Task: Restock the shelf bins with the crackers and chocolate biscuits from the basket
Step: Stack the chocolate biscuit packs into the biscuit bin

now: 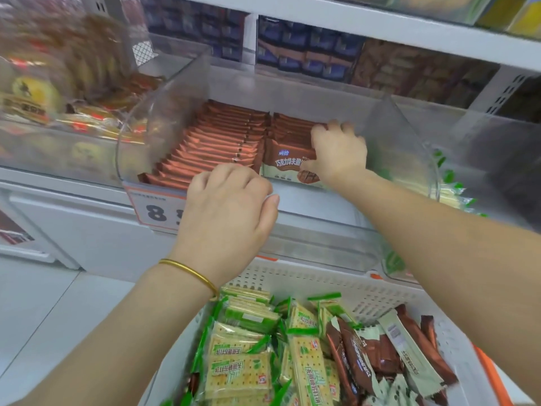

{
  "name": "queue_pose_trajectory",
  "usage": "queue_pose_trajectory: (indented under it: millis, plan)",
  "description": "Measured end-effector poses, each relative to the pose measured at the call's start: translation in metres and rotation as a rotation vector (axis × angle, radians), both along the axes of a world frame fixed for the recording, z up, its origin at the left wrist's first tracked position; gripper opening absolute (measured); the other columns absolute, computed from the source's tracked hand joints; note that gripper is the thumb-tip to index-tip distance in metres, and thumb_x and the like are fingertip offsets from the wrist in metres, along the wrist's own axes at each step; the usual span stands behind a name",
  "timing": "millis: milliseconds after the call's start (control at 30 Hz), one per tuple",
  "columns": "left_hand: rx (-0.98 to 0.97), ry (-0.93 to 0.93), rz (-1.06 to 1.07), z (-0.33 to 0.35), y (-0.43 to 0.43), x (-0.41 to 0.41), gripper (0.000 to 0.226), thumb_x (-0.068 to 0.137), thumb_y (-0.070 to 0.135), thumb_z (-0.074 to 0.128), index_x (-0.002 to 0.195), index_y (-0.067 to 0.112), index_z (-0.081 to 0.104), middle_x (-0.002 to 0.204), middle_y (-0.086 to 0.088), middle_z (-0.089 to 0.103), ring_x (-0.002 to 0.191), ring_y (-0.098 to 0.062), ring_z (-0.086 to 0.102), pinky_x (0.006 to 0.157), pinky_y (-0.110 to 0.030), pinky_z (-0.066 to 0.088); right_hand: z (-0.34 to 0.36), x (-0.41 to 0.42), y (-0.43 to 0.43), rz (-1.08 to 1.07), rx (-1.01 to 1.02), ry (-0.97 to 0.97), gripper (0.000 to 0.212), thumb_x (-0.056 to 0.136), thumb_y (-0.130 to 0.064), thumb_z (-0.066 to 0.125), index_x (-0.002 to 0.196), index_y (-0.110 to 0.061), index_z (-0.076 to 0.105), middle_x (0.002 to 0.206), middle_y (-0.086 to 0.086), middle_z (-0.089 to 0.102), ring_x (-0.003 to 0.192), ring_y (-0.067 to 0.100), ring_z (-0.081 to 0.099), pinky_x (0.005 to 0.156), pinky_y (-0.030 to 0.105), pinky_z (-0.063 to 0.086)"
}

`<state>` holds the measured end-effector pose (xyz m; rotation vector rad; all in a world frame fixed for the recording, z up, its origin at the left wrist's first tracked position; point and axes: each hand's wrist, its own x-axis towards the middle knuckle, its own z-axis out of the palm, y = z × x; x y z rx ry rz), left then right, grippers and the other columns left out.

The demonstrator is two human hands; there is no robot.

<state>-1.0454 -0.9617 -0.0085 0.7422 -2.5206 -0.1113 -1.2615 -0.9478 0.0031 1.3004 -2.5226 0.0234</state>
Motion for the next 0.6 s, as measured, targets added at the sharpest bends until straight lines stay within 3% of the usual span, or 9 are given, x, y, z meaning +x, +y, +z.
queue_pose_trajectory:
  millis: [333,433,500,600]
  plan:
    - [-0.007,0.087,-0.025,0.001,0.002,0.002,0.036,0.089,0.038,0.033,0.097,0.021,0.064,0.102,0.006,0.062,0.102,-0.022,0.053,0.091,-0.032,0.023,0.008,0.003,0.003,-0.033,-0.020,-0.004,0.059,0.079,-0.038,0.074,0.124,-0.009,0.048,0.125,0.015,0.050,0.118,0.035,0.045,0.090,0.043,0.042]
    - [-0.044,0.189,-0.083,0.006,0.012,0.004,0.030,0.090,0.029,0.039,0.100,0.017,0.064,0.106,0.004,0.063,0.103,-0.019,0.050,0.094,-0.033,0.025,0.030,0.019,0.014,0.043,-0.175,-0.153,0.036,0.084,-0.024,0.070,0.113,-0.013,0.051,0.119,0.012,0.051,0.111,0.032,0.048,0.084,0.039,0.043]
    - [-0.108,0.262,-0.134,0.010,0.024,0.007,0.024,0.089,0.023,0.044,0.100,0.015,0.065,0.106,0.004,0.063,0.101,-0.020,0.051,0.090,-0.034,0.027,0.046,0.039,0.040,0.153,-0.359,-0.278,0.022,0.083,-0.017,0.067,0.097,-0.020,0.050,0.104,0.003,0.050,0.096,0.022,0.051,0.078,0.033,0.043]
    - [-0.165,0.302,-0.239,0.009,0.047,0.012,0.021,0.088,0.018,0.048,0.095,0.013,0.067,0.097,0.001,0.064,0.090,-0.024,0.054,0.080,-0.033,0.028,0.059,0.081,0.115,0.326,-0.540,-0.518,0.022,0.078,-0.013,0.069,0.084,-0.024,0.051,0.083,-0.005,0.054,0.071,0.010,0.051,0.068,0.020,0.042]
